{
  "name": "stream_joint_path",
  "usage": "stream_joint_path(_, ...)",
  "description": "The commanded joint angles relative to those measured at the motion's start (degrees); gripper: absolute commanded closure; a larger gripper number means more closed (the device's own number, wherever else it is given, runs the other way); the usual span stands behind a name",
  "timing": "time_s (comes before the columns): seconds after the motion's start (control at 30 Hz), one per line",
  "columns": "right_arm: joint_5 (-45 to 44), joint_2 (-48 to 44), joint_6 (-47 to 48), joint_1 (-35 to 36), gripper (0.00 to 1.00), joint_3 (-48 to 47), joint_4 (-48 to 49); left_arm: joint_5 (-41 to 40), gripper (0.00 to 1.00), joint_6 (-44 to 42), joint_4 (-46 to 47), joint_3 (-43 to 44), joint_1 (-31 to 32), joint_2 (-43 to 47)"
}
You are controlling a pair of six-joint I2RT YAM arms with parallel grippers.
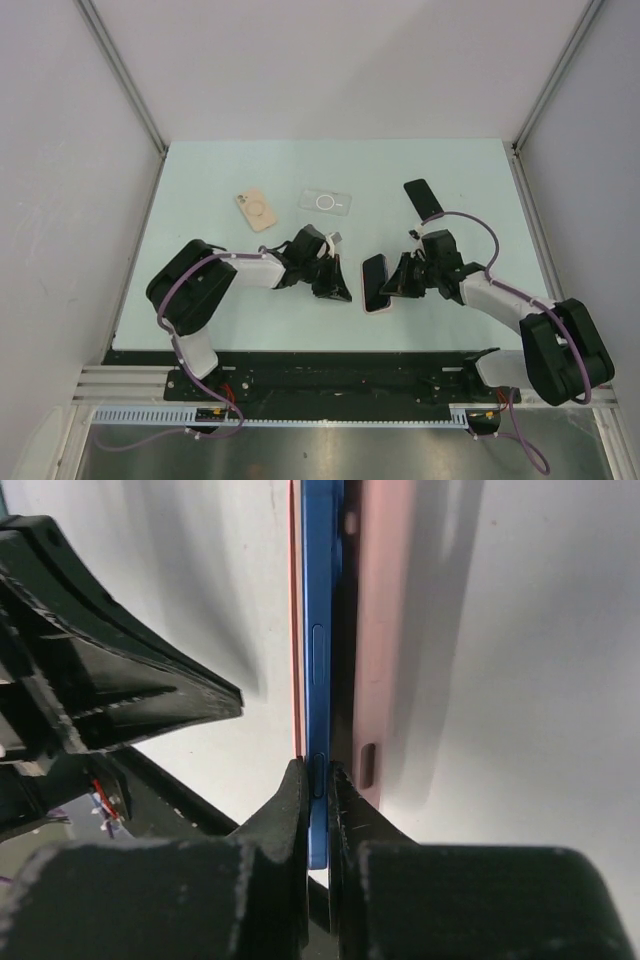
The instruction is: Put the phone into the phone case
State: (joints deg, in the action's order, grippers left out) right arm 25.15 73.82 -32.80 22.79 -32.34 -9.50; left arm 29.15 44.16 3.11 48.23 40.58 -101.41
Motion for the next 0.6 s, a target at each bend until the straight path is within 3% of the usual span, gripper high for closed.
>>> stream_joint_path(0.0, 3.68, 3.52, -2.97, 0.68, 1.00, 2.80, 6.41, 1.09, 0.99, 1.54, 3.92, 0.91, 0.82, -0.99)
stream_joint_path(0.3, 5.88, 6.07, -4.03, 0.68, 1.00, 5.00, 11.43, -0.75, 1.00, 2.07, 4.18, 0.38, 1.61, -1.60)
stream_joint_path(0.4, 5.01, 6.42, -3.94, 0.59, 0.95, 5.09, 10.99, -1.37, 0.99, 2.33, 4.27, 0.29, 1.87, -1.60)
stream_joint_path(0.57, 3.68, 6.25, -3.77, 0.59, 0.90, 5.00, 10.03, -2.52, 0.86, 2.68, 4.00, 0.55, 1.87, -0.81)
